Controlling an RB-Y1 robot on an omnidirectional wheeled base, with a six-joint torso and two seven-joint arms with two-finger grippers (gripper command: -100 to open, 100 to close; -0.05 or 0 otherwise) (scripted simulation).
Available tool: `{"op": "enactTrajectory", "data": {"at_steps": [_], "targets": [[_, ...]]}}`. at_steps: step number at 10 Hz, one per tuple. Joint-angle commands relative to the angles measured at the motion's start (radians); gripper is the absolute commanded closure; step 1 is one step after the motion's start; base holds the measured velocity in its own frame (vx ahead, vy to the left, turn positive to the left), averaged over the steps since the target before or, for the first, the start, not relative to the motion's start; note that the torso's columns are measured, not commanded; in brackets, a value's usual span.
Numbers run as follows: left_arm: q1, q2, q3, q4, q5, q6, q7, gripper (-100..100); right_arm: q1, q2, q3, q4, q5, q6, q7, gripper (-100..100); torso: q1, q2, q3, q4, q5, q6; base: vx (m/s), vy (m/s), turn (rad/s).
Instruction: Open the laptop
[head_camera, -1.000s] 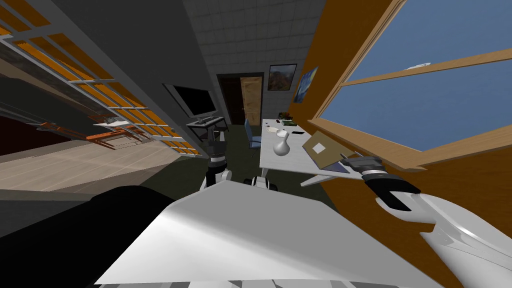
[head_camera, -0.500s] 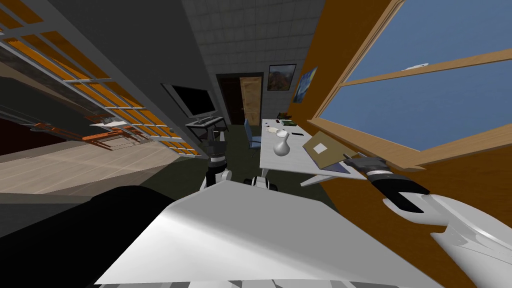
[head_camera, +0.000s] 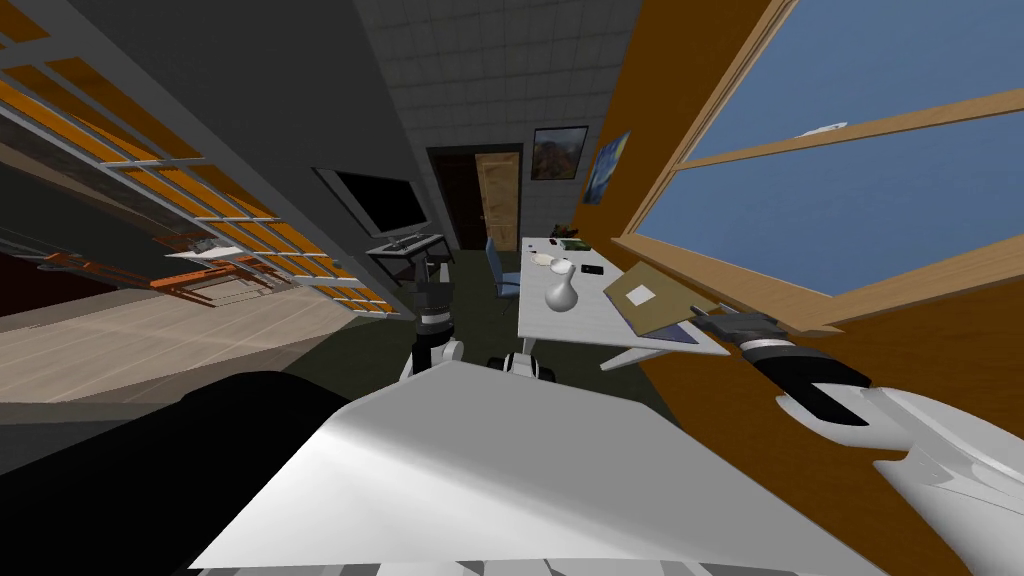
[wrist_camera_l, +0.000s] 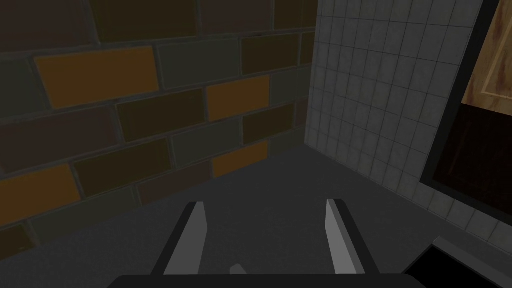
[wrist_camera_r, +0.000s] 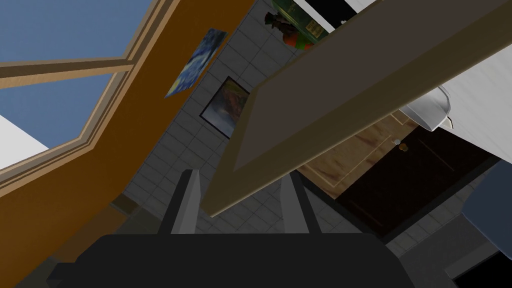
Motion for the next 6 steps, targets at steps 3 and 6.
{"op": "enactTrajectory", "data": {"at_steps": [3, 6], "targets": [[0.0, 0.0, 0.0, 0.0, 0.0, 0.0, 0.0, 0, -0.104, 0.0, 0.065, 0.121, -0.001, -0.051, -0.033, 100, 0.0, -0.002, -0.001, -0.001, -0.001, 0.0, -0.002, -0.016, -0.066], [0.0, 0.0, 0.0, 0.0, 0.0, 0.0, 0.0, 0, -0.171, -0.001, 0.106, 0.201, -0.001, -0.083, -0.054, 100, -0.001, -0.005, -0.003, -0.004, -0.004, -0.003, -0.002, -0.019, -0.052]]}}
